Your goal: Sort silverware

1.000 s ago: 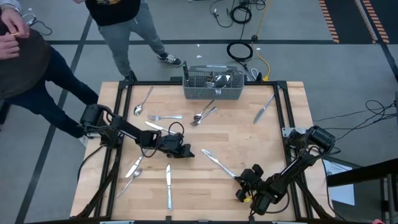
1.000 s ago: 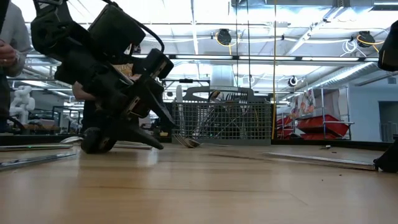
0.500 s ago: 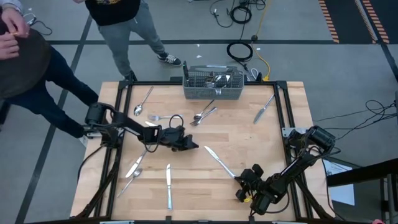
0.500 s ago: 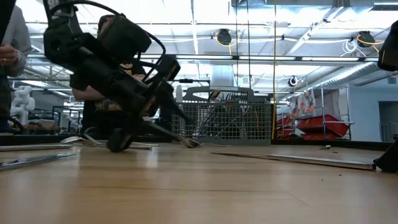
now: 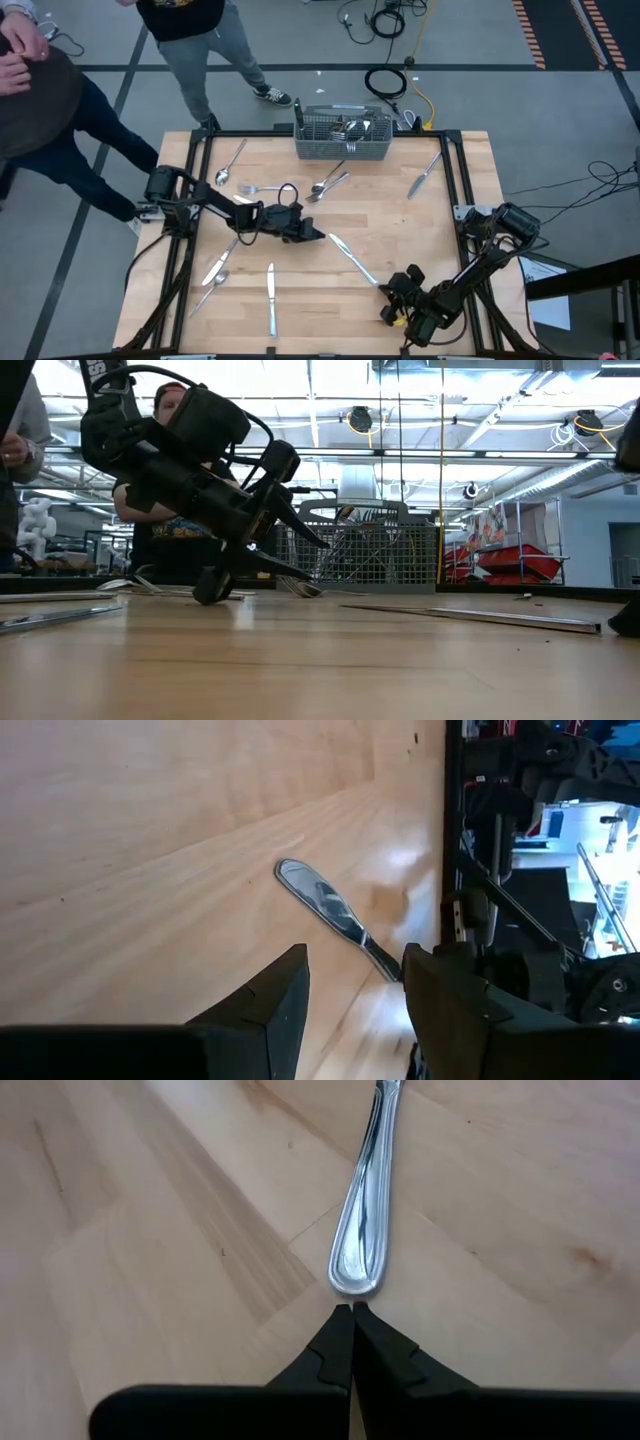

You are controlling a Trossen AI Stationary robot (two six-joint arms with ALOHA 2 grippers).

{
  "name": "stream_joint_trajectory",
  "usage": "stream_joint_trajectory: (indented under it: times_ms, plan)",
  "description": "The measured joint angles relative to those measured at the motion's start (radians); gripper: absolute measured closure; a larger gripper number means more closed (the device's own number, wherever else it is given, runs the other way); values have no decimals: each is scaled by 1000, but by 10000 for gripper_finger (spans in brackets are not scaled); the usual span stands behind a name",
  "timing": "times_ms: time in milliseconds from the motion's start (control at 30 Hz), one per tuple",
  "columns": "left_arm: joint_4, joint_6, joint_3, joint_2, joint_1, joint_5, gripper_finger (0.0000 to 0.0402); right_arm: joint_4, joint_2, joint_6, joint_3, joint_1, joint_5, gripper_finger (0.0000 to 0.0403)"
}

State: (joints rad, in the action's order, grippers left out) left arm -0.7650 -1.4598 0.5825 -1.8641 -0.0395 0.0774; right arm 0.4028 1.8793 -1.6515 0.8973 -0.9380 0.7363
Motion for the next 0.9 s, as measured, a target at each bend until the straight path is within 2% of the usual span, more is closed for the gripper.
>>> stream_joint_trajectory:
  times_ms: [133,300,367,600,900]
  plan:
    - [-49,4,-2,-3,1,9,234,155,-53,40,99,0,-4,403]
    - [-63,10,-2,-3,1,12,234,333,-86,124,193,28,117,403]
    - [-63,11,-1,-3,1,12,234,315,-86,119,171,37,105,403]
    - [-64,29,-1,-3,0,19,234,84,-85,102,24,54,113,403]
    - [-64,29,-1,-3,0,19,234,-19,-85,128,-17,61,88,403]
